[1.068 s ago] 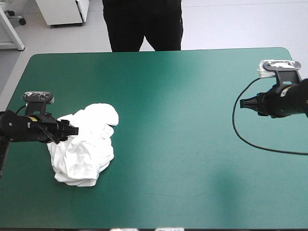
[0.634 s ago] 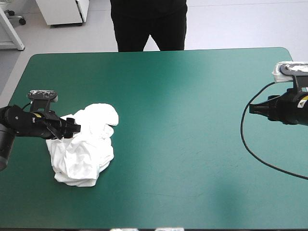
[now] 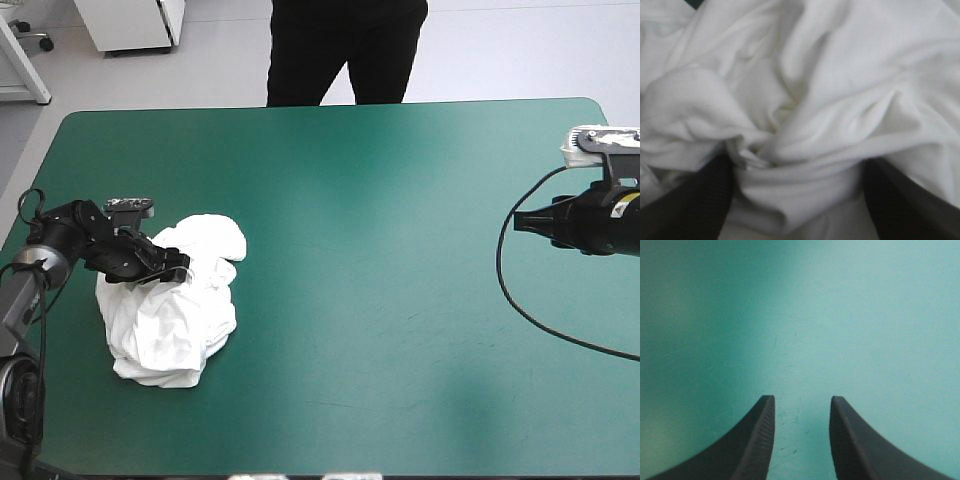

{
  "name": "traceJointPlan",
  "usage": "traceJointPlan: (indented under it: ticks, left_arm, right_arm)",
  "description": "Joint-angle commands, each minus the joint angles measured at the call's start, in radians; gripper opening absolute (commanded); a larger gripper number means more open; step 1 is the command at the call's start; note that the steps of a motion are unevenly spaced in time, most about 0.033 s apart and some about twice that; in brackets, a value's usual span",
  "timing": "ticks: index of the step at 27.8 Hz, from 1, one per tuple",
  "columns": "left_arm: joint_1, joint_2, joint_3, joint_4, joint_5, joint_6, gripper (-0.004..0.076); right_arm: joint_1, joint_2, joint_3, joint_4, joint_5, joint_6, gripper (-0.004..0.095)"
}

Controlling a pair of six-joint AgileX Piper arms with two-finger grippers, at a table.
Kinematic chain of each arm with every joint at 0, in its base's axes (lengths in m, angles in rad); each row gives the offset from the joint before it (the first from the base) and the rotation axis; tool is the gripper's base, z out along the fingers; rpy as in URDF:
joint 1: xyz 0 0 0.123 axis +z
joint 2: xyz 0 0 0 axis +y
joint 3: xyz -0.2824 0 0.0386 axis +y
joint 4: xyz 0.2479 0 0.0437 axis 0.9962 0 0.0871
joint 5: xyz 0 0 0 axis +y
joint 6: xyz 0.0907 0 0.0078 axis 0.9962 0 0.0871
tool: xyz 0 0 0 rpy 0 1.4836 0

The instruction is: Fold the cloth

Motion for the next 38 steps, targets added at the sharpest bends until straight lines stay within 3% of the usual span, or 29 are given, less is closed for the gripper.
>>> traceJointPlan:
  ticks: [1, 5, 7, 8, 9, 10, 27, 38]
  left_arm:
    - [-0.028, 0.018, -0.032, -0.016, -0.052, 0.005, 0.0528]
    - [-0.098, 0.078, -0.032, 0.002, -0.073, 0.005, 0.0501]
    - [-0.145, 0.098, -0.032, 0.002, -0.073, 0.017, 0.0318]
    - [-0.180, 0.100, -0.032, 0.002, -0.069, 0.028, 0.0112]
    - [-0.195, 0.100, -0.032, 0.002, -0.070, 0.036, 0.0026]
    - [-0.217, 0.100, -0.032, 0.000, -0.067, 0.057, -0.0003]
    - [-0.698, 0.098, -0.105, -0.007, -0.106, 0.058, -0.0009]
    - [-0.872, 0.106, -0.201, -0.007, -0.160, 0.063, -0.0009]
  right_arm:
    - [-0.008, -0.001, -0.024, 0.009, -0.003, 0.000, 0.0347]
    - [-0.008, 0.010, -0.024, 0.012, -0.003, 0.008, 0.0347]
    - [-0.008, 0.012, -0.024, 0.012, -0.003, 0.010, 0.0347]
    - [-0.008, 0.012, -0.024, 0.012, -0.003, 0.010, 0.0347]
    - [-0.008, 0.012, -0.024, 0.012, -0.003, 0.010, 0.0347]
    - [-0.008, 0.012, -0.024, 0.012, -0.003, 0.010, 0.0347]
    - [-0.008, 0.012, -0.024, 0.028, -0.003, 0.024, 0.0347]
    - [-0.008, 0.012, -0.024, 0.065, -0.003, 0.026, 0.0347]
